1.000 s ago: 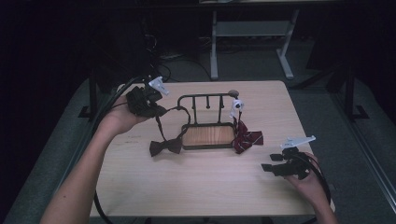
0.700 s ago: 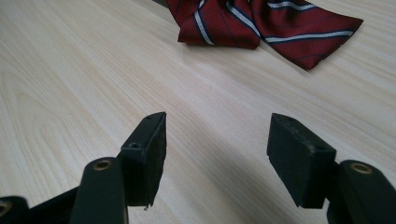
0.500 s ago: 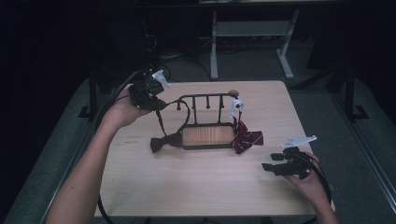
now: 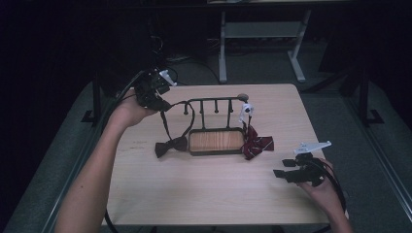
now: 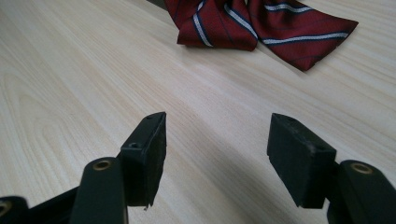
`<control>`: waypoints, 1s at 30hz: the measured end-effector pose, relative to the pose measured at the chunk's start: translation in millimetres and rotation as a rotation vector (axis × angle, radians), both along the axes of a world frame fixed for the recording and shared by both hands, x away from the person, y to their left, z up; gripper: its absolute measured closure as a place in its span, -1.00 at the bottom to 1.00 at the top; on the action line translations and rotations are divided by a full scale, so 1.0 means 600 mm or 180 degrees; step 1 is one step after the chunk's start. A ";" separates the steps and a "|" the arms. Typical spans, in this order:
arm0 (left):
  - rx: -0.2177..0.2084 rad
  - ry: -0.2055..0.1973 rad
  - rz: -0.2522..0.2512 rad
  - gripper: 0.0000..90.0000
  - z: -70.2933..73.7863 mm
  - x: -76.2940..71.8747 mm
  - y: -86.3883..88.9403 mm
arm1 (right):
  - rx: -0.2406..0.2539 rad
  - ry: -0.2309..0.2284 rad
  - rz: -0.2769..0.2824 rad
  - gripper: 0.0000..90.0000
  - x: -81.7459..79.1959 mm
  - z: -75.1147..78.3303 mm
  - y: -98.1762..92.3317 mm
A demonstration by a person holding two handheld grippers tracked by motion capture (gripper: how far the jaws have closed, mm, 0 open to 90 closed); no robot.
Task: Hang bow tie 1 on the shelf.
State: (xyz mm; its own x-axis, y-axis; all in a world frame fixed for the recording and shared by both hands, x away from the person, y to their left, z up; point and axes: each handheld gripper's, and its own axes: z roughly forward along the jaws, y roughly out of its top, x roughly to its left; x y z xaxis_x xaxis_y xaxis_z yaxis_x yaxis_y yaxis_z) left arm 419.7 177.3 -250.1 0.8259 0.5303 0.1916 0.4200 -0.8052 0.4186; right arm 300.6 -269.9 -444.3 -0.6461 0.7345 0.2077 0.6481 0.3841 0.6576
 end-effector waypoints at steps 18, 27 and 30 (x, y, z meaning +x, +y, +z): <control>0.0167 0.0076 0.0135 0.99 -0.022 0.023 -0.008 | -0.0001 -0.0005 0.0014 -0.17 -0.001 0.000 0.002; 0.0211 0.0059 0.0148 0.96 -0.024 0.024 -0.008 | -0.0009 -0.0016 0.0028 -0.17 0.000 -0.001 0.002; 0.0203 0.0040 0.0147 0.90 -0.024 0.023 -0.006 | -0.0015 0.0002 0.0022 -0.17 -0.001 0.000 0.003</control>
